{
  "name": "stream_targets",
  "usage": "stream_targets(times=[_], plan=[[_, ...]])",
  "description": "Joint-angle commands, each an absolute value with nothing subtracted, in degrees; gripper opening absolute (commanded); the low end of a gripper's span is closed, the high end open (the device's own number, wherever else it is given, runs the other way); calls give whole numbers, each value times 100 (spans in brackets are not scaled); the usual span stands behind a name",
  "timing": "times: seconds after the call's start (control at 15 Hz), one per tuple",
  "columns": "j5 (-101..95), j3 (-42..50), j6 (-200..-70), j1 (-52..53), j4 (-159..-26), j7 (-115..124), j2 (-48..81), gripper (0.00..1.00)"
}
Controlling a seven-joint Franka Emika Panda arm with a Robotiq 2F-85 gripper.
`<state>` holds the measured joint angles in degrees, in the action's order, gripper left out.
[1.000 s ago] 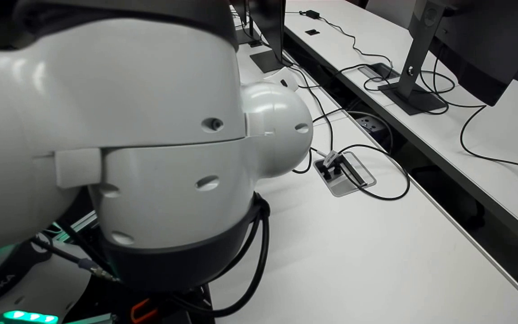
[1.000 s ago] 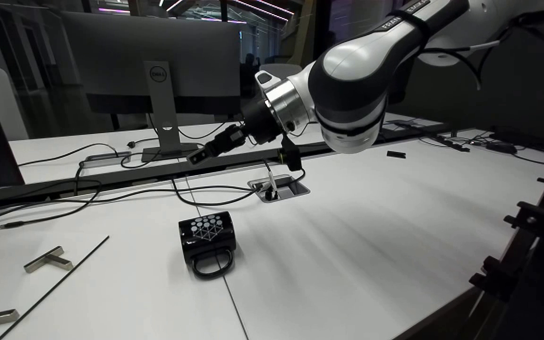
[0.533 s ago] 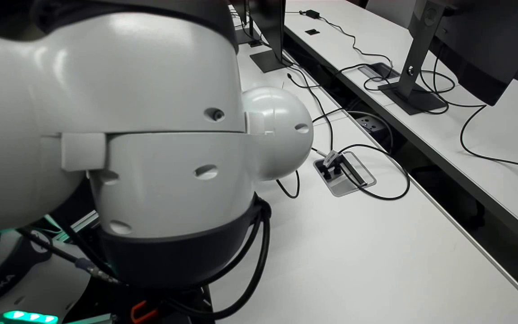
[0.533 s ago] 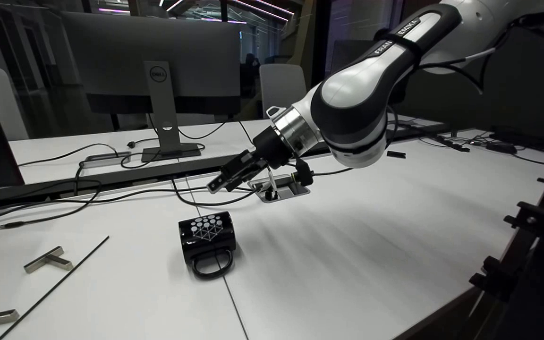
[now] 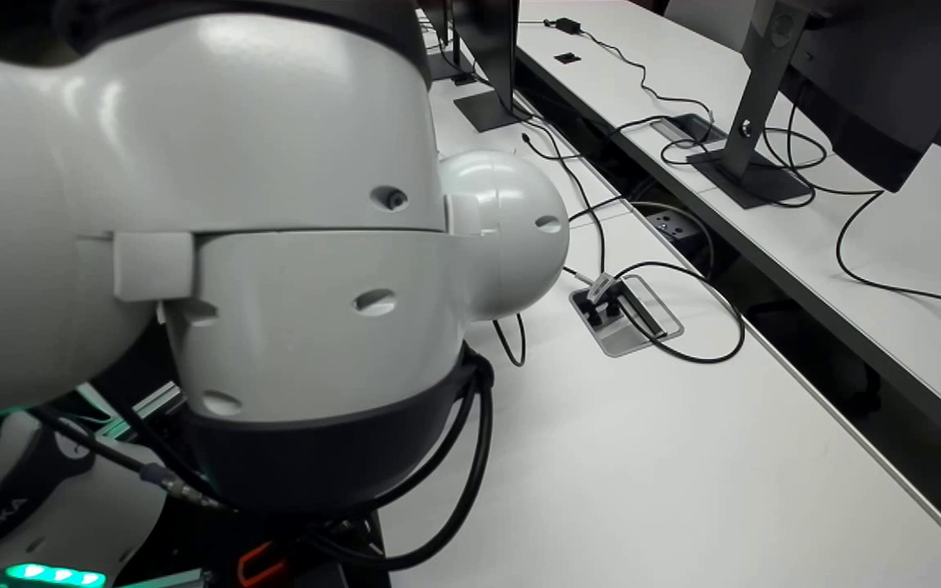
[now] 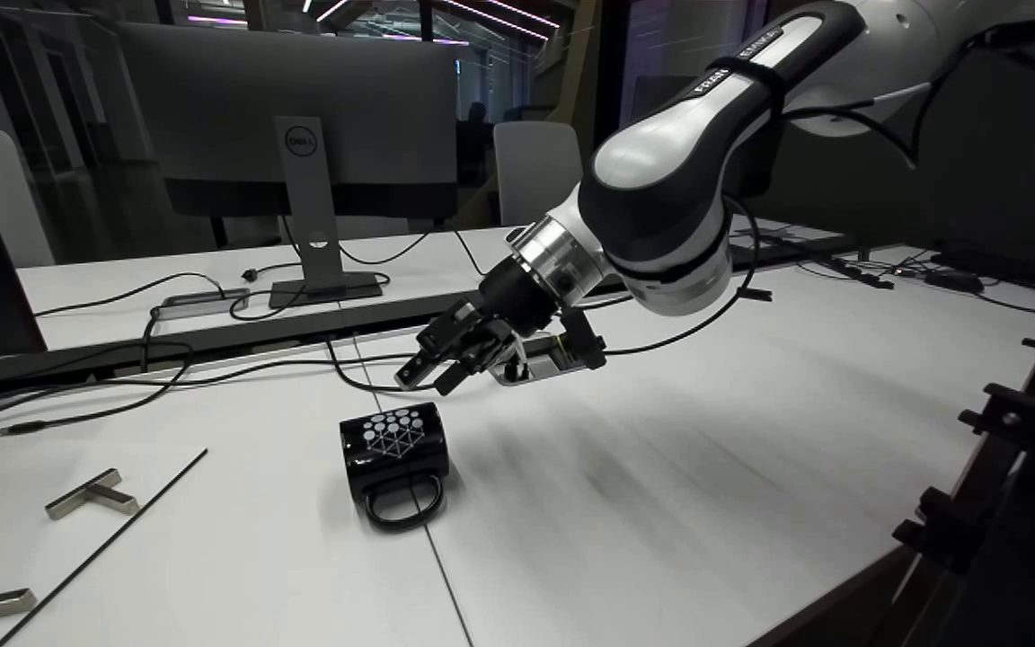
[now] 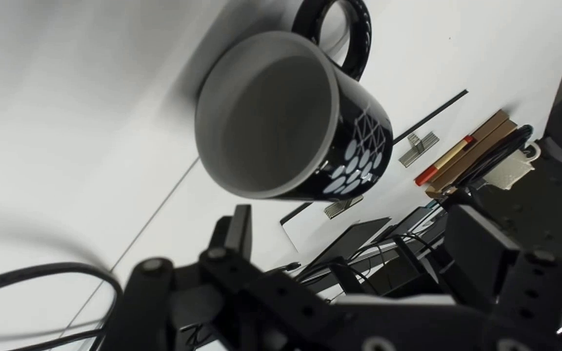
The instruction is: Pick up the black mug and place it upright on the table
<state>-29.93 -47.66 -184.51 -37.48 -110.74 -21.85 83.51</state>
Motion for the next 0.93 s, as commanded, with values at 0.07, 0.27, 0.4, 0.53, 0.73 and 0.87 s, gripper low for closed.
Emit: stream_targets(times=[0.07,0.27,0.4,0.53,0.73,0.87], plan=[[-2755,-4784,-18441,-3708,-11097,-2326,8302,100],[-2724,-4842,-18486,-3783,-11094,-2321,8411,100],[-2672,-4857,-18470,-3817,-11111,-2300,8460,100],[-2557,-4837,-18442,-3806,-11137,-2211,8462,100],[-2332,-4794,-18415,-3781,-11246,-2070,8380,100],[-2198,-4754,-18431,-3749,-11262,-2018,8382,100]])
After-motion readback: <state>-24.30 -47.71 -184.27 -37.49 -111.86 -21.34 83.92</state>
